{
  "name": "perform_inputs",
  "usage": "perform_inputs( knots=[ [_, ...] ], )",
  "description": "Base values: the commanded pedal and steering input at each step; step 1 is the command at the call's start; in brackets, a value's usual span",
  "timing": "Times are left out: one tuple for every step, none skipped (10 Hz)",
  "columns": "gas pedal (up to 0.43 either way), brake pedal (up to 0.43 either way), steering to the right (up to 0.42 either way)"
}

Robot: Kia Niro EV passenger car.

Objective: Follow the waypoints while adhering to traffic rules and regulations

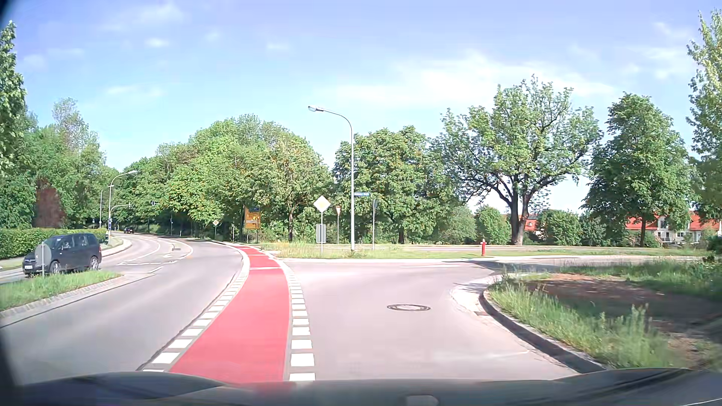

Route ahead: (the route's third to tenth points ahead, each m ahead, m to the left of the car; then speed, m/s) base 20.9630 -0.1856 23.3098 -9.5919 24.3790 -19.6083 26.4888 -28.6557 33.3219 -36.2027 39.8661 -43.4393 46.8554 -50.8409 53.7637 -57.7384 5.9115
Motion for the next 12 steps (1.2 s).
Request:
perform_inputs(
  knots=[
    [0.039, 0.0, -0.056],
    [0.008, 0.0, -0.055],
    [0.0, 0.0, -0.053],
    [0.0, 0.0, -0.046],
    [0.0, 0.0, -0.039],
    [0.0, 0.006, -0.031],
    [0.0, 0.024, -0.024],
    [0.0, 0.043, -0.017],
    [0.0, 0.049, -0.012],
    [0.0, 0.061, -0.005],
    [0.0, 0.085, 0.001],
    [0.0, 0.11, 0.009]
  ],
)
